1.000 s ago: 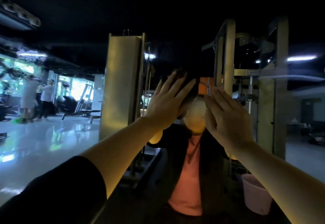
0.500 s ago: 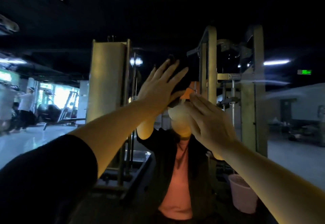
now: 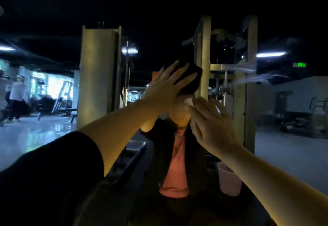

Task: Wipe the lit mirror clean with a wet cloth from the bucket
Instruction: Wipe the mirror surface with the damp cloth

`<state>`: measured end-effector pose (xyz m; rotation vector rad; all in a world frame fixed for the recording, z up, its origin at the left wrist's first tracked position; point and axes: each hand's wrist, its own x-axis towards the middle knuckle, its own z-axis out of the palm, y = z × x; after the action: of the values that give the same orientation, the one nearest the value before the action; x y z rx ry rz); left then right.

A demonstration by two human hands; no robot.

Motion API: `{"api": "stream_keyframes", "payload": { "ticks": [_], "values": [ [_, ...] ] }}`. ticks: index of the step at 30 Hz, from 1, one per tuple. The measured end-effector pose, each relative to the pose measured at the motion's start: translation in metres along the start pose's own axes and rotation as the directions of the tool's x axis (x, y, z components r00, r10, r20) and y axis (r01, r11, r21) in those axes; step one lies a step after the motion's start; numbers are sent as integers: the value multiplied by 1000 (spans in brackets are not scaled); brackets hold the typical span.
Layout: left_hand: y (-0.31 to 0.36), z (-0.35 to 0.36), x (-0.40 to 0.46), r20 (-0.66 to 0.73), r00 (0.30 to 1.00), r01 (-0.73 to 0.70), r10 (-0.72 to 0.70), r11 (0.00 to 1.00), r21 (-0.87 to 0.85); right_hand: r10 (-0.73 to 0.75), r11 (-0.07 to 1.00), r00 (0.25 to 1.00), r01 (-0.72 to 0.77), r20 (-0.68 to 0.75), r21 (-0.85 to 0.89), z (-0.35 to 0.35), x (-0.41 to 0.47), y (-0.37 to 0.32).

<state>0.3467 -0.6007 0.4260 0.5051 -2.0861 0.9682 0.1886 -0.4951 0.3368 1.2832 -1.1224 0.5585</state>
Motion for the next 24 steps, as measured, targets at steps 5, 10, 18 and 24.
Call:
{"api": "stream_keyframes", "payload": {
  "ticks": [5,10,18,24],
  "values": [
    [-38,1,-28,-56,780,581,-623,755,-305,-13,1000,997,14,72,-16,-5,-13,2],
    [54,42,-71,-58,993,96,-103,990,-106,-5,999,996,2,88,37,-6,-46,-4],
    [70,48,-114,98,751,641,-653,685,-345,109,991,973,-122,203,53,-14,-75,-18],
    [100,84,-182,17,991,132,-131,986,-97,135,985,957,-157,256,69,-11,-92,-32]
  ]
}}
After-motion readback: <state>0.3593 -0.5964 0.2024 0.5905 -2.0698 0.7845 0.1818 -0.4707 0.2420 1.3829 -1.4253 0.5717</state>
